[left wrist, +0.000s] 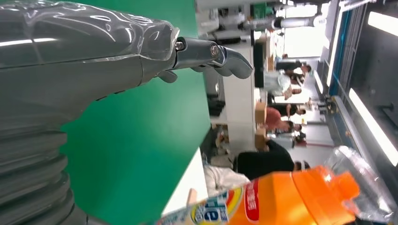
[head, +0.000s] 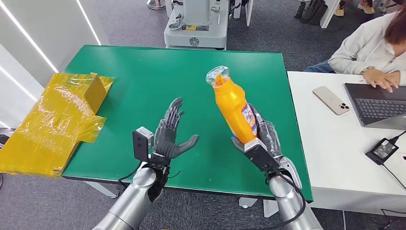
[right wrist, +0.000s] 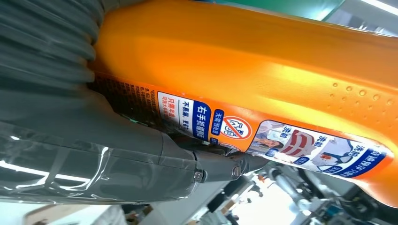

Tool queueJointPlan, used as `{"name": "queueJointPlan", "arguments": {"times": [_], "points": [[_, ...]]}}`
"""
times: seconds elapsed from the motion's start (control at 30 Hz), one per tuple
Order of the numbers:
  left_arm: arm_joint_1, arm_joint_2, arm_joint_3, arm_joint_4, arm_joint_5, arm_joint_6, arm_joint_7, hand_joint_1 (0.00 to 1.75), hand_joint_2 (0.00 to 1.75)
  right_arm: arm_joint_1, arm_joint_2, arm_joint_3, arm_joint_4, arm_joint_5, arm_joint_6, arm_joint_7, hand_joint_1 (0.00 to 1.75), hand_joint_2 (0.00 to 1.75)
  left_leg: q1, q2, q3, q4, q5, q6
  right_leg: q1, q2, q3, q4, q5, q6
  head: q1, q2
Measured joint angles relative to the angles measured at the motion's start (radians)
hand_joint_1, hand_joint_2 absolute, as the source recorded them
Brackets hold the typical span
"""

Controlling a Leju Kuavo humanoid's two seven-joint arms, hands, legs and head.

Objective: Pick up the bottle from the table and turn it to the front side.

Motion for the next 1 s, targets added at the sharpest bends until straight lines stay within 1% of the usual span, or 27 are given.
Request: {"name": "queueJointPlan", "arguments": {"times": [0.17,0.27,0.37,0.67,0.8,0.93,0.97,1.0], "points": [[-0.080,-0.005,-0.001,0.030,0.055,-0.091,0.043,0.00,1.75,-0.074,0.047,0.061,0.053,0.042,0.010,-0.014,1.75,1.75,0.000,0.000,0.000,0.000,0.000,0.000,0.000,0.000,0.000,0.000,0.000,0.000,0.000,0.000],[-0.110,-0.005,-0.001,0.054,0.090,-0.157,0.064,0.00,1.75,-0.091,0.069,0.098,0.082,0.071,0.004,-0.010,1.75,1.75,0.000,0.000,0.000,0.000,0.000,0.000,0.000,0.000,0.000,0.000,0.000,0.000,0.000,0.000],[-0.134,-0.005,-0.001,0.077,0.112,-0.194,0.073,0.00,1.75,-0.100,0.081,0.126,0.107,0.086,-0.002,-0.008,1.75,1.75,0.000,0.000,-0.001,0.000,0.000,0.000,0.000,0.000,-0.001,0.000,0.000,0.000,0.000,0.000],[-0.189,0.010,-0.001,0.153,0.201,-0.323,0.116,0.00,1.75,-0.124,0.091,0.190,0.193,0.157,-0.013,0.009,1.69,1.75,0.000,0.000,0.000,0.000,0.000,0.000,0.000,0.000,-0.001,0.000,0.000,0.000,0.000,0.000],[-0.199,0.019,-0.001,0.171,0.212,-0.343,0.124,0.00,1.75,-0.127,0.091,0.196,0.218,0.160,-0.011,0.014,1.69,1.75,0.000,0.000,0.000,0.000,0.000,0.000,0.000,0.001,-0.001,0.000,0.000,0.000,0.000,0.000],[-0.199,0.024,-0.001,0.175,0.236,-0.351,0.148,0.00,1.75,-0.127,0.089,0.197,0.230,0.157,-0.009,0.022,1.68,1.75,0.000,0.000,0.000,0.000,0.000,-0.001,0.000,0.001,-0.001,0.000,0.000,0.000,0.000,0.000],[-0.200,0.024,-0.001,0.176,0.245,-0.352,0.153,0.34,1.75,-0.127,0.088,0.197,0.231,0.155,-0.011,0.025,1.68,1.75,0.000,0.000,0.000,0.000,0.000,-0.001,0.000,0.001,-0.002,0.000,0.000,0.000,0.000,0.000],[-0.201,0.025,-0.002,0.177,0.252,-0.353,0.155,0.78,1.75,-0.125,0.086,0.197,0.232,0.154,-0.015,0.029,1.68,1.75,0.000,0.000,0.000,0.000,0.000,-0.001,0.000,0.001,-0.002,0.000,0.000,0.000,0.000,0.000]]}}
